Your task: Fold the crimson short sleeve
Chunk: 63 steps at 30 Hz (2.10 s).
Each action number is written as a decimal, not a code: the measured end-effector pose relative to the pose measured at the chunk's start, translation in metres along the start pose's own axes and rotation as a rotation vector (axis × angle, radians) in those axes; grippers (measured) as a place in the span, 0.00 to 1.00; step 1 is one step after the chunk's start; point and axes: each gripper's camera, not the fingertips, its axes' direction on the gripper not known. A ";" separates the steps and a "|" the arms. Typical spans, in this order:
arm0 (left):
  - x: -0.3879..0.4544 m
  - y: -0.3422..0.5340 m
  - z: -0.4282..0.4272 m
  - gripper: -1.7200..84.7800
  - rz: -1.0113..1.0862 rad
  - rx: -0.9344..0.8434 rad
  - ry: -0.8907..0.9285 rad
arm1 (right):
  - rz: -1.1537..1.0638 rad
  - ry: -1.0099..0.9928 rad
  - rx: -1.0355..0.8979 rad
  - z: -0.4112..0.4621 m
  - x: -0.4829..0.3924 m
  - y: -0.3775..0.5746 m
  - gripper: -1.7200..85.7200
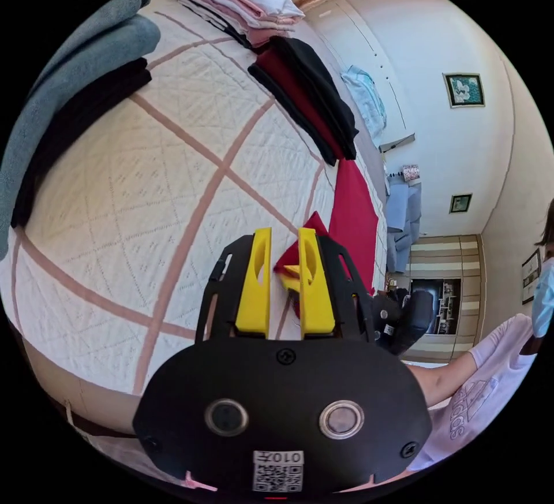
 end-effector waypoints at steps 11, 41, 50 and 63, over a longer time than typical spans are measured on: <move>0.017 -0.065 0.087 0.17 -0.087 -0.379 0.105 | 0.075 -0.104 0.184 -0.047 0.007 0.041 0.06; 0.354 -0.026 0.272 0.08 0.610 -0.505 -0.521 | 1.009 -0.560 0.278 0.089 0.239 0.238 0.06; 0.349 0.148 0.208 0.14 0.797 -0.483 -0.692 | 0.994 -0.581 0.225 0.135 0.267 0.242 0.06; 0.351 0.227 0.230 0.05 0.585 -0.378 -0.753 | 0.859 -0.621 0.184 0.178 0.273 0.213 0.06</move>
